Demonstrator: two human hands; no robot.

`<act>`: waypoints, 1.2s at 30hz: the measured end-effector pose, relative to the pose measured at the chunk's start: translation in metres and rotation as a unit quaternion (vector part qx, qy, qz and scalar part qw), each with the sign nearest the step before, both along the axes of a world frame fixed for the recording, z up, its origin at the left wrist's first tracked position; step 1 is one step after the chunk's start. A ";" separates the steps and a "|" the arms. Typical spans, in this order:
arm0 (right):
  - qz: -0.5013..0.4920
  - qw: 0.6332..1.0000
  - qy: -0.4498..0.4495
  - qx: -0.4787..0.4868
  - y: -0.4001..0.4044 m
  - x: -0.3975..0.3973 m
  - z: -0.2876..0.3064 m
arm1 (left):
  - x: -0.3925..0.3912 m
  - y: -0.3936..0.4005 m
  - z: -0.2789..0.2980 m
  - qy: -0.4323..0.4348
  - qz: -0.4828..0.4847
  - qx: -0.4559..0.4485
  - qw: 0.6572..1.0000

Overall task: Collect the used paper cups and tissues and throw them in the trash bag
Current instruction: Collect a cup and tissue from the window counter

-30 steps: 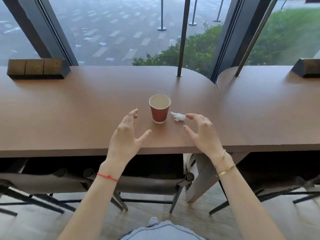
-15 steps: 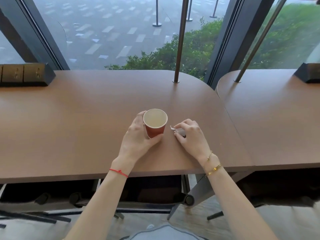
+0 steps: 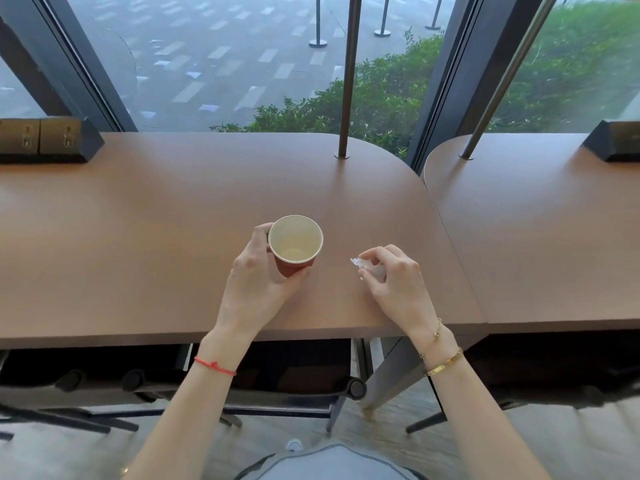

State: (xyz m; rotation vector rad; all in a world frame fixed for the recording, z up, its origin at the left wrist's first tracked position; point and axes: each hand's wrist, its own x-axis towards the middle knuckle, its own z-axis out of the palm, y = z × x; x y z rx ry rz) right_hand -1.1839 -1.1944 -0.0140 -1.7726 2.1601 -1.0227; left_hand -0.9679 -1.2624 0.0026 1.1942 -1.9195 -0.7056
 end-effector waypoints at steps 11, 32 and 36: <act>-0.043 0.999 -0.017 -0.003 0.102 -0.001 0.001 | 0.015 0.076 -0.010 0.007 -0.063 0.017 0.998; -0.409 0.909 -0.065 0.032 0.353 0.189 -0.046 | 0.091 0.181 -0.049 -0.056 -0.397 0.046 0.915; -0.490 0.867 -0.080 0.030 0.400 0.240 -0.054 | 0.101 0.207 -0.053 -0.071 -0.468 0.040 0.880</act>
